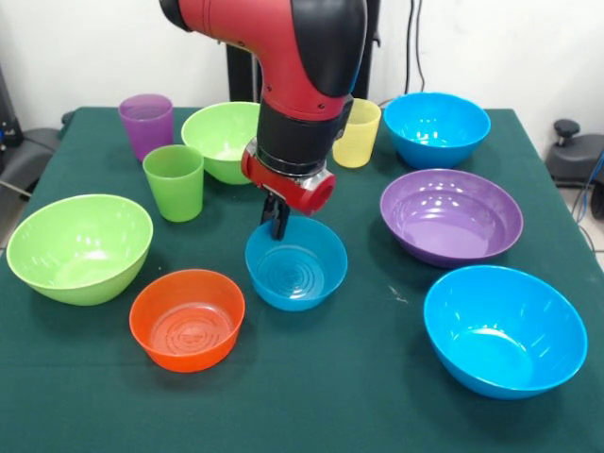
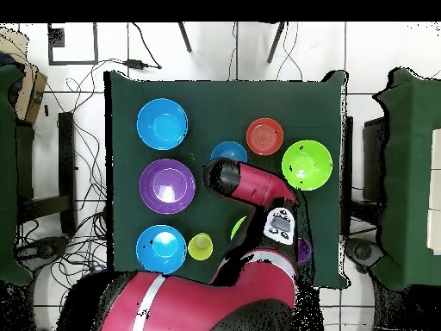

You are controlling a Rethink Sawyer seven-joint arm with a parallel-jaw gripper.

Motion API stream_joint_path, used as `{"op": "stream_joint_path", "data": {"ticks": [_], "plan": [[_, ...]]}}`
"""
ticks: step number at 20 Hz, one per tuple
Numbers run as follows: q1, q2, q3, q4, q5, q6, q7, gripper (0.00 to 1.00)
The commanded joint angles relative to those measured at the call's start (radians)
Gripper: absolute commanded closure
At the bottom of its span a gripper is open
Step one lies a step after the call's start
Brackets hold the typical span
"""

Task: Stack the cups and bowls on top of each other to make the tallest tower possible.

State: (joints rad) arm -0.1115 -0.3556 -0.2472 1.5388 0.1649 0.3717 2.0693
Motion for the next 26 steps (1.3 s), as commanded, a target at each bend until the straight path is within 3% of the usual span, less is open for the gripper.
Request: {"op": "stream_joint_path", "data": {"ticks": [1,8,16,26], "plan": [[-0.019,0.080,0.140,-0.002,-0.085,-0.034,-0.012,1.00],[-0.043,0.139,0.171,-0.074,-0.106,-0.051,-0.044,1.00],[-0.068,0.151,0.175,-0.188,-0.159,0.028,-0.116,1.00],[-0.091,0.171,0.195,-0.288,-0.213,0.066,-0.137,1.00]]}}
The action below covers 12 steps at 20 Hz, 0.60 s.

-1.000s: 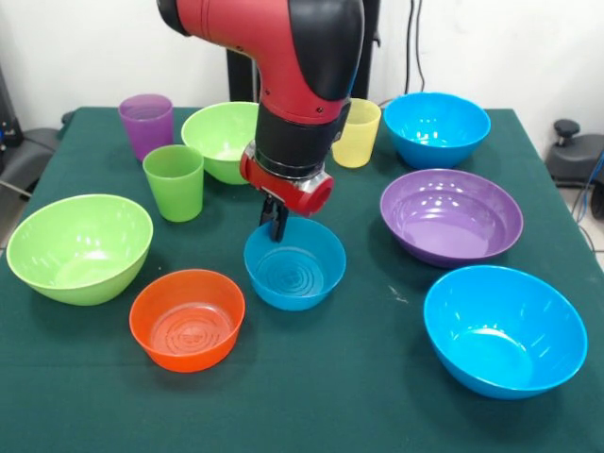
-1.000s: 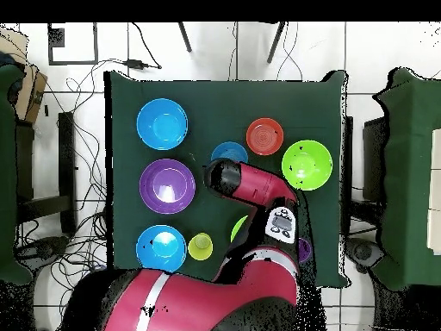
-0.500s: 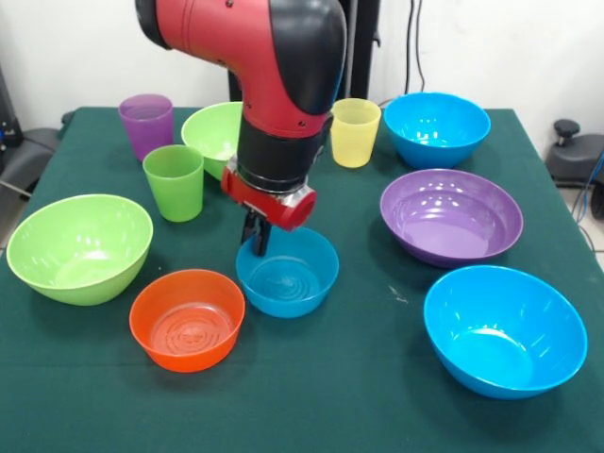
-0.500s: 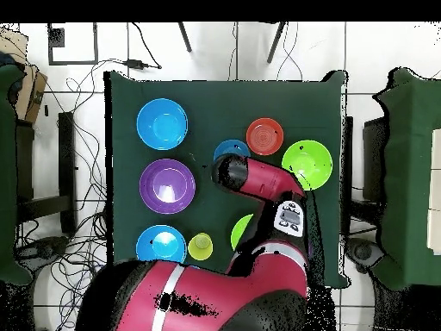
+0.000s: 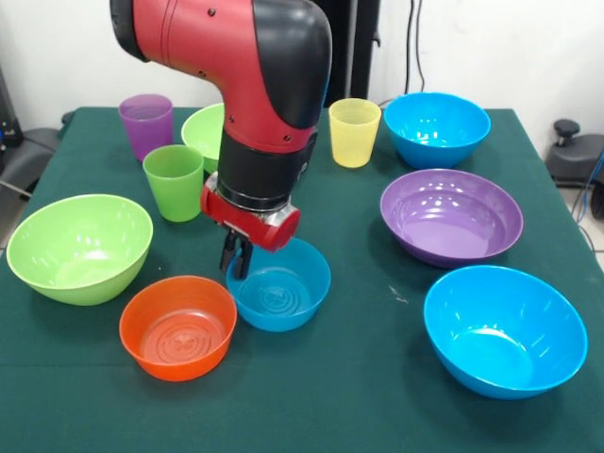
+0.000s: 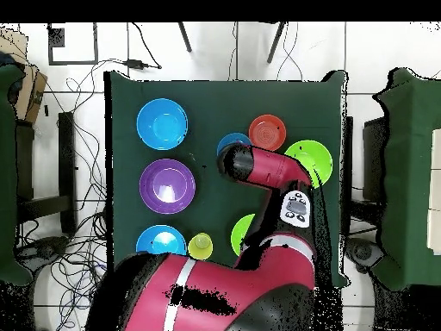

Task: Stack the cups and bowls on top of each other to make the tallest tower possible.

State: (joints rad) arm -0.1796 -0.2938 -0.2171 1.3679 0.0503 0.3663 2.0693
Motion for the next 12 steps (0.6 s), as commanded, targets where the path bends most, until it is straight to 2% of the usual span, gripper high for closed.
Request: {"op": "stream_joint_path", "data": {"ticks": [1,12], "plan": [[-0.030,0.112,0.170,-0.128,-0.105,0.078,-0.146,1.00],[-0.059,0.136,0.207,-0.199,-0.158,0.103,-0.162,1.00]]}}
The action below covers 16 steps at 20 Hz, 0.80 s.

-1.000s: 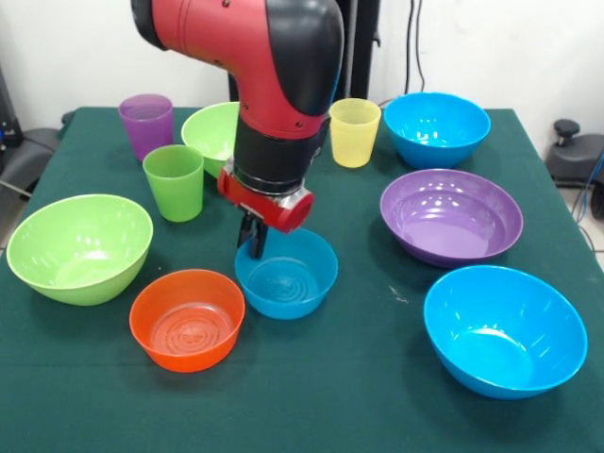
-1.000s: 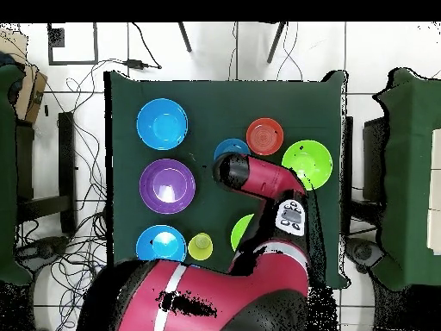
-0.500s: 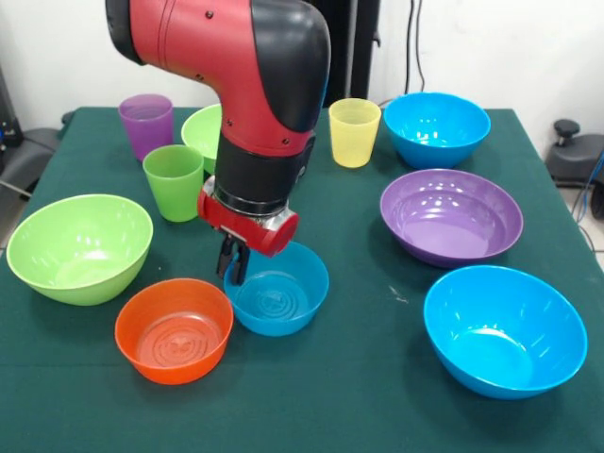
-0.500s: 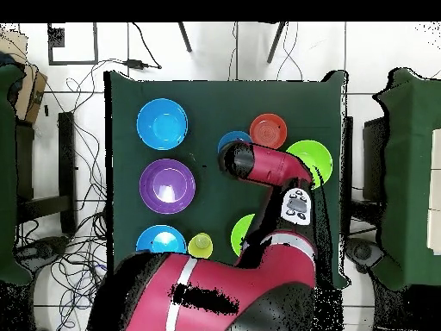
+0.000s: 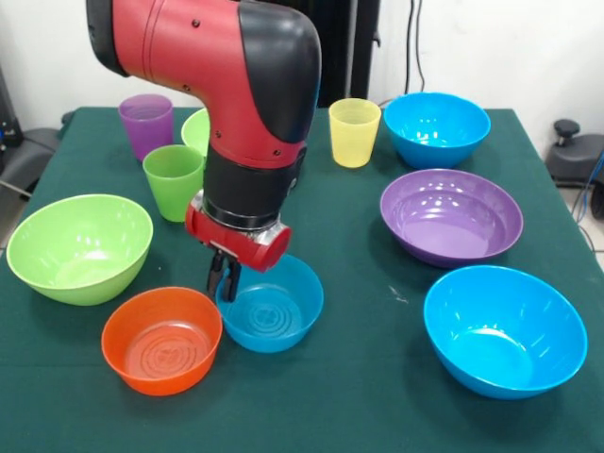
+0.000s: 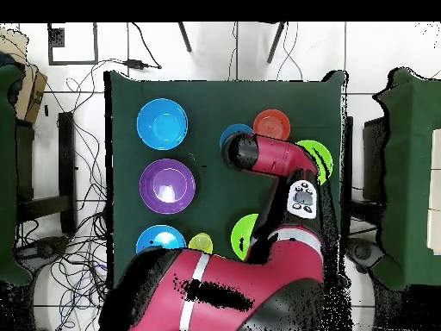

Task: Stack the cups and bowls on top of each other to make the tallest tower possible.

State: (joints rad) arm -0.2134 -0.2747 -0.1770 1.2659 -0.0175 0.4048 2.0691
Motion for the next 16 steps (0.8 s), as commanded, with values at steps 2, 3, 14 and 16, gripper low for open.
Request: {"op": "stream_joint_path", "data": {"ticks": [2,3,14,16], "plan": [[-0.029,0.118,0.174,-0.103,-0.102,0.065,-0.164,1.00],[-0.033,0.121,0.179,-0.110,-0.105,0.071,-0.168,1.00],[-0.049,0.119,0.200,-0.123,-0.138,0.097,-0.178,1.00],[-0.049,0.120,0.203,-0.120,-0.139,0.096,-0.170,1.00]]}}
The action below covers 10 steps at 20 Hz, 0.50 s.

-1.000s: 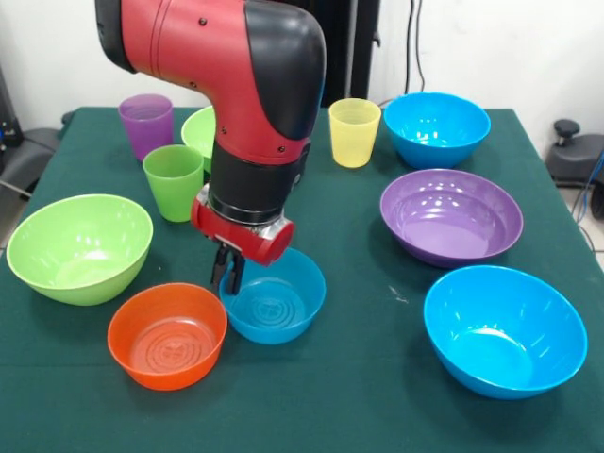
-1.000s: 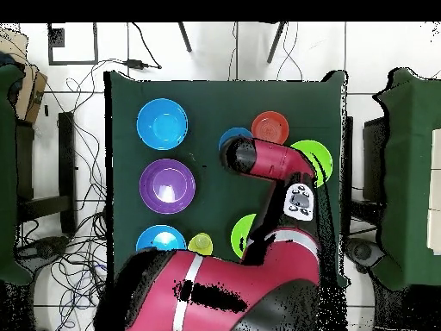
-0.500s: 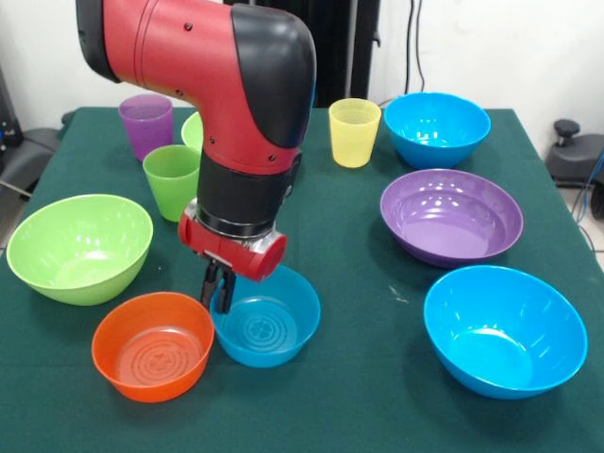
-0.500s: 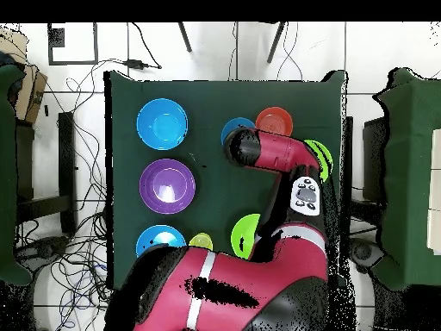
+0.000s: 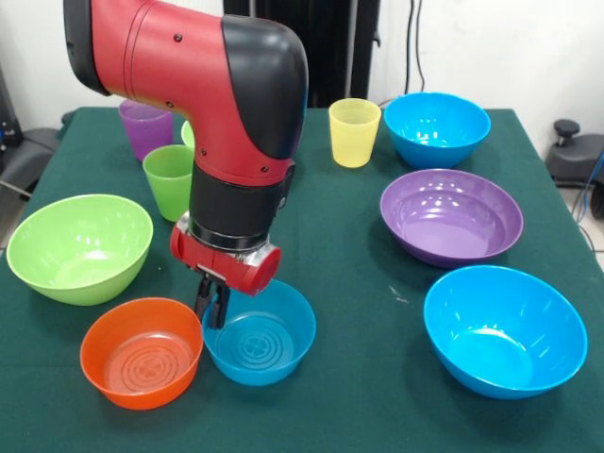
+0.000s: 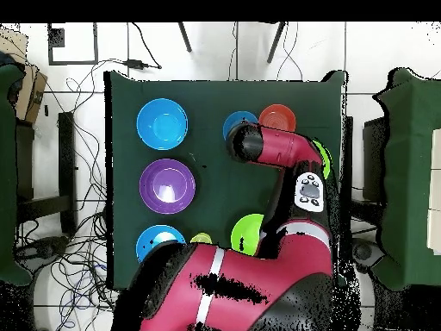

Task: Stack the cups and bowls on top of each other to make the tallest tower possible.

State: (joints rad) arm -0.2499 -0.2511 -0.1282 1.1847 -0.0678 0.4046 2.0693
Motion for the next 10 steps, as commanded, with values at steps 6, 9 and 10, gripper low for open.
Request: {"op": "stream_joint_path", "data": {"ticks": [6,9,10], "plan": [[-0.001,0.067,0.148,0.049,-0.079,0.066,-0.097,1.00],[0.002,0.039,0.147,0.119,-0.070,0.063,-0.069,1.00],[0.002,0.034,0.148,0.130,-0.068,0.062,-0.065,1.00]]}}
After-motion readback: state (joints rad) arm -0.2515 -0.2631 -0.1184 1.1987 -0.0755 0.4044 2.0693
